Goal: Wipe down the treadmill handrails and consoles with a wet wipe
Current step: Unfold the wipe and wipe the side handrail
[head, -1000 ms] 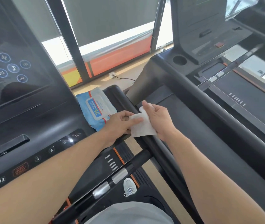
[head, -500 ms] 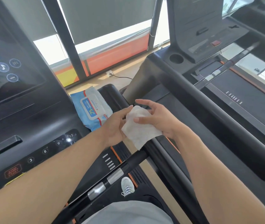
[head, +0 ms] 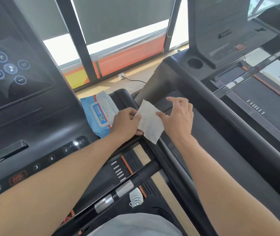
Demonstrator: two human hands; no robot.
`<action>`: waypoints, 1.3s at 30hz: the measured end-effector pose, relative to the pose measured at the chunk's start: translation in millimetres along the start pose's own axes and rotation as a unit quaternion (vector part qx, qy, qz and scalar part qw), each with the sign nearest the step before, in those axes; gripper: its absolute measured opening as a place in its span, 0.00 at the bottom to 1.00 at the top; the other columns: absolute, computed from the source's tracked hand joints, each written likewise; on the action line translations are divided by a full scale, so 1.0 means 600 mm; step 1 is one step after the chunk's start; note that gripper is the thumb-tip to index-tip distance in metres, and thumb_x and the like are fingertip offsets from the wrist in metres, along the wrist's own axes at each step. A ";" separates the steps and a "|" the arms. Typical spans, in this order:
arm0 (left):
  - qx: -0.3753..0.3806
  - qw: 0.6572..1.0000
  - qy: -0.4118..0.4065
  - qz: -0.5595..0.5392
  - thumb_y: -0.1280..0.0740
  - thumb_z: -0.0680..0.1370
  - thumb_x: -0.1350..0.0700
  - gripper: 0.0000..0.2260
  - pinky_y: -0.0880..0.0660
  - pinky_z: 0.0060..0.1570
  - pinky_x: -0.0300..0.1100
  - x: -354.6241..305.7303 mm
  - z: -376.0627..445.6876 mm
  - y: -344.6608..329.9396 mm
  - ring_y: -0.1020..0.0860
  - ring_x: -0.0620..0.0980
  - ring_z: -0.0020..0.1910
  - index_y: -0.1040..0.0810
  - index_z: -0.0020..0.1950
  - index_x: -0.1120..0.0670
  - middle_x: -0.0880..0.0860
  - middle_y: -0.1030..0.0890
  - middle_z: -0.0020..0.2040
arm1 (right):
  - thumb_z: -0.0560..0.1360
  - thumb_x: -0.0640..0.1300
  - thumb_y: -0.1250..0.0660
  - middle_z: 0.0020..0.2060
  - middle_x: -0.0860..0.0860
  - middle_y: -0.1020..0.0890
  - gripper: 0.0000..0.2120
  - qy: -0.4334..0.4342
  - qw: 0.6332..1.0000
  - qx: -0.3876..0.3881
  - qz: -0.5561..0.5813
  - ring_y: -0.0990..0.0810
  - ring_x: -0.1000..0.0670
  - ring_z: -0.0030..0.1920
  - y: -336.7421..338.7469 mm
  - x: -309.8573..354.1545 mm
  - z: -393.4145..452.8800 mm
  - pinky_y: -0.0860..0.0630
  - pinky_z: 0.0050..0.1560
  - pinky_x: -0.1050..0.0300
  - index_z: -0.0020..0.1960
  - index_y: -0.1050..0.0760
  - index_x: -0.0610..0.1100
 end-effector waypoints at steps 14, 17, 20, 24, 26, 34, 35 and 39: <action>-0.141 0.928 -0.194 0.286 0.33 0.80 0.55 0.11 0.29 0.58 0.45 -0.006 -0.016 0.080 0.23 0.50 0.54 0.24 0.62 0.50 0.49 0.19 0.54 | 0.83 0.36 0.45 0.80 0.47 0.41 0.29 0.086 0.929 0.356 0.050 0.39 0.45 0.78 -0.087 0.086 0.038 0.40 0.72 0.59 0.82 0.50 0.42; -0.122 0.886 -0.178 0.411 0.34 0.80 0.51 0.21 0.44 0.76 0.51 0.013 0.009 0.096 0.35 0.55 0.75 0.29 0.73 0.53 0.53 0.28 0.73 | 0.83 0.36 0.47 0.80 0.45 0.40 0.27 0.105 0.936 0.331 0.055 0.42 0.47 0.79 -0.094 0.108 0.066 0.45 0.73 0.60 0.81 0.45 0.40; -0.071 0.856 -0.105 0.502 0.45 0.84 0.42 0.29 0.60 0.79 0.56 0.041 0.028 0.100 0.57 0.54 0.82 0.46 0.82 0.52 0.54 0.49 0.83 | 0.85 0.50 0.43 0.71 0.46 0.27 0.20 0.046 0.976 0.209 0.044 0.27 0.42 0.68 -0.111 0.103 0.047 0.31 0.64 0.48 0.75 0.33 0.45; -0.052 0.852 -0.070 0.516 0.53 0.84 0.40 0.31 0.64 0.78 0.57 0.060 0.032 0.089 0.65 0.55 0.81 0.57 0.83 0.52 0.53 0.61 0.83 | 0.84 0.61 0.45 0.69 0.45 0.28 0.28 0.013 0.979 0.185 -0.083 0.22 0.38 0.62 -0.125 0.085 0.000 0.28 0.55 0.45 0.76 0.38 0.44; -0.051 0.854 -0.068 0.514 0.54 0.84 0.40 0.31 0.65 0.78 0.57 0.063 0.033 0.087 0.67 0.55 0.80 0.58 0.83 0.52 0.52 0.62 0.83 | 0.85 0.59 0.48 0.72 0.43 0.31 0.31 0.057 0.973 0.207 -0.090 0.24 0.37 0.65 -0.138 0.087 0.008 0.27 0.57 0.43 0.80 0.46 0.42; -0.053 0.852 -0.059 0.517 0.54 0.84 0.40 0.31 0.65 0.78 0.57 0.068 0.039 0.086 0.67 0.54 0.80 0.59 0.83 0.51 0.51 0.63 0.83 | 0.87 0.42 0.50 0.82 0.38 0.55 0.25 0.327 0.891 0.294 -0.110 0.58 0.40 0.82 -0.149 0.147 0.121 0.57 0.80 0.46 0.82 0.51 0.36; -0.055 0.851 -0.059 0.518 0.54 0.84 0.40 0.31 0.65 0.78 0.57 0.069 0.038 0.086 0.67 0.54 0.80 0.59 0.83 0.51 0.51 0.63 0.83 | 0.87 0.40 0.50 0.81 0.35 0.52 0.25 0.382 0.875 0.278 -0.103 0.58 0.38 0.81 -0.154 0.135 0.122 0.60 0.80 0.45 0.81 0.49 0.34; -0.054 0.847 -0.062 0.525 0.54 0.85 0.40 0.31 0.64 0.78 0.58 0.077 0.038 0.085 0.68 0.55 0.80 0.59 0.83 0.52 0.52 0.63 0.83 | 0.86 0.45 0.52 0.79 0.35 0.40 0.26 0.457 0.847 0.242 -0.121 0.49 0.36 0.81 -0.144 0.045 0.064 0.50 0.80 0.37 0.79 0.43 0.31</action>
Point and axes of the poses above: each hand's wrist, its own z-axis towards the middle knuckle, its own y-axis out of the back of the hand, x = y × z, the point moved 1 cm from there along z, towards the middle knuckle
